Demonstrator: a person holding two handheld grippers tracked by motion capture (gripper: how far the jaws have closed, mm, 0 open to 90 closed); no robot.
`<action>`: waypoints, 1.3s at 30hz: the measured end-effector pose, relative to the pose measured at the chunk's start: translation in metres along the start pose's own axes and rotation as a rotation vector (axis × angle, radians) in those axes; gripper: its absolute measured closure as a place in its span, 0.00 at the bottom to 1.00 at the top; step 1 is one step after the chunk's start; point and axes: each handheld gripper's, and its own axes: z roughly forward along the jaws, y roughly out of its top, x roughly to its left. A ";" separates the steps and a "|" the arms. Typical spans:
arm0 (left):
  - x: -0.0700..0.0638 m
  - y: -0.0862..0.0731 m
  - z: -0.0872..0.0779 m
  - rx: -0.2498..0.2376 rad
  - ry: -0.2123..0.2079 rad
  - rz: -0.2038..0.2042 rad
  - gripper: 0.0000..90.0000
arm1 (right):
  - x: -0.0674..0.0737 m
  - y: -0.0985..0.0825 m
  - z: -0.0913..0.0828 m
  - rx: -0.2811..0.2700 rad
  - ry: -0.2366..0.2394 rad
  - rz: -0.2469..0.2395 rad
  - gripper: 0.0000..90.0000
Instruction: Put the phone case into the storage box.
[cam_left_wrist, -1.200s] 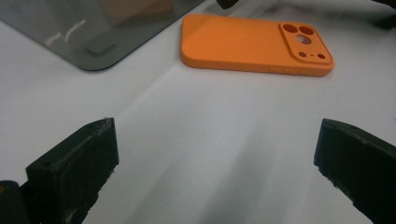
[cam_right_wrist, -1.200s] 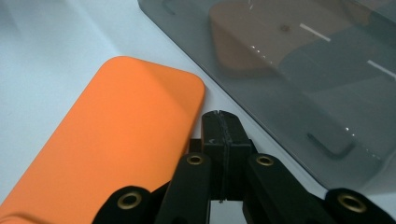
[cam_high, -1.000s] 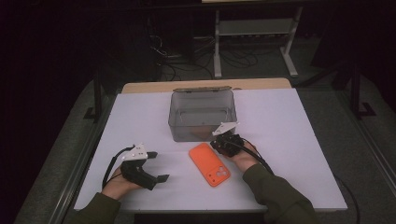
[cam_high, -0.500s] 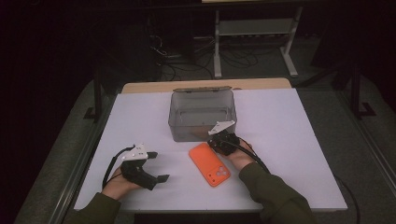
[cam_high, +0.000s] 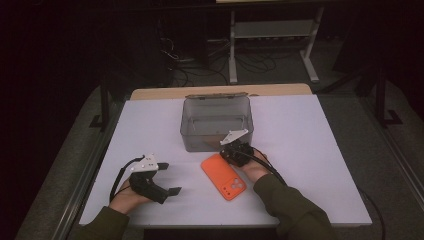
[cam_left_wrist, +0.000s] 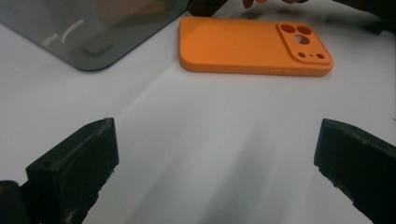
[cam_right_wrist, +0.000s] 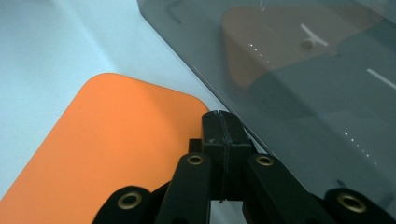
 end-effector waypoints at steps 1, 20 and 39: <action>0.000 0.000 0.000 0.000 0.000 0.000 0.00 | 0.001 0.001 0.001 -0.001 0.004 0.000 0.99; 0.000 0.000 0.000 0.001 -0.002 0.000 0.00 | 0.014 0.009 0.009 0.002 0.056 -0.032 0.99; 0.000 0.000 0.000 0.005 0.002 -0.001 0.00 | 0.003 -0.001 -0.017 -0.024 0.076 0.005 0.93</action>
